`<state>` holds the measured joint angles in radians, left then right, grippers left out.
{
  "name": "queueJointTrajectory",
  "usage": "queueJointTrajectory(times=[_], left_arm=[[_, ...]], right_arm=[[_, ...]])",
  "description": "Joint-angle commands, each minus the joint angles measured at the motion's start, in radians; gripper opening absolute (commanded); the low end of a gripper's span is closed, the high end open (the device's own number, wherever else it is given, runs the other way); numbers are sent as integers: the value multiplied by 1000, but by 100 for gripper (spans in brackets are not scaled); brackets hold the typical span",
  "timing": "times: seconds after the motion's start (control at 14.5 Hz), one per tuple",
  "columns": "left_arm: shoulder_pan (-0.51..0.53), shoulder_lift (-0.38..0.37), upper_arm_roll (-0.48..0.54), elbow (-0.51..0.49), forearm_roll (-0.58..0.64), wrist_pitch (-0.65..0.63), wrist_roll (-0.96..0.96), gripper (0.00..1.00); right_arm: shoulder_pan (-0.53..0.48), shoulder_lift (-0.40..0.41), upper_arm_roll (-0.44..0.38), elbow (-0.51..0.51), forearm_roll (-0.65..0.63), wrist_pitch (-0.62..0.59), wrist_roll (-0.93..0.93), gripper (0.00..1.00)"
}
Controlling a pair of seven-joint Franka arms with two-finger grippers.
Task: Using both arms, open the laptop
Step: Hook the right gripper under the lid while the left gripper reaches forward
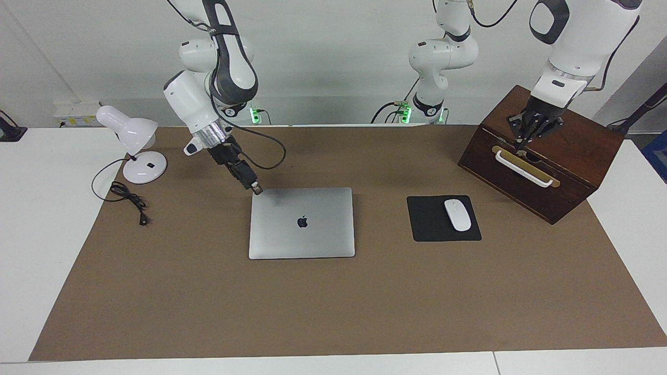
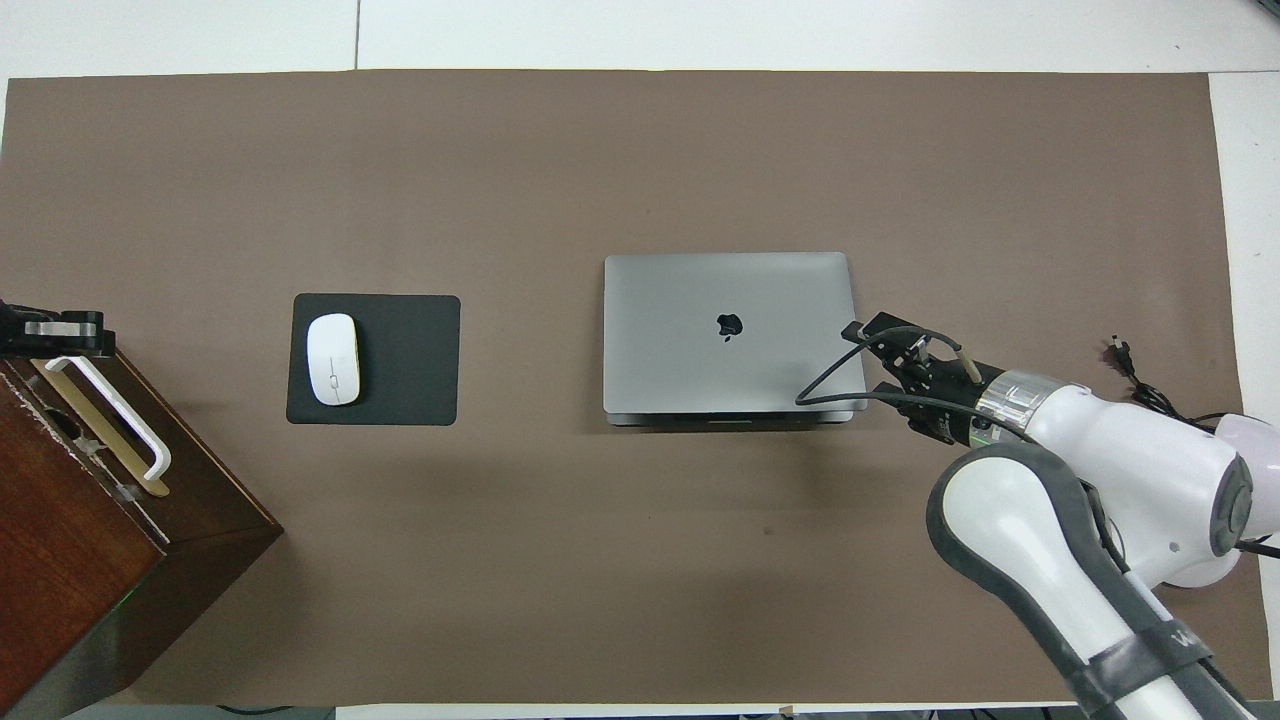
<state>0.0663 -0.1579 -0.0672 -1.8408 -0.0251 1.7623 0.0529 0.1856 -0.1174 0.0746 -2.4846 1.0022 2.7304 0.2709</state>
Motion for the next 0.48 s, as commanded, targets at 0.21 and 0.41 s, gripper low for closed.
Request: queueJointTrajectory(times=[0.21,0.41], left_arm=[[-62,-138,0,-272,-22,242,-18,0],[-123,-187,0,-392,-65,382,-18,0]], right_arm=[[-12,36,1,-16,29,32,-97,97],[-12,64,2,-16,32,60,-119,97]])
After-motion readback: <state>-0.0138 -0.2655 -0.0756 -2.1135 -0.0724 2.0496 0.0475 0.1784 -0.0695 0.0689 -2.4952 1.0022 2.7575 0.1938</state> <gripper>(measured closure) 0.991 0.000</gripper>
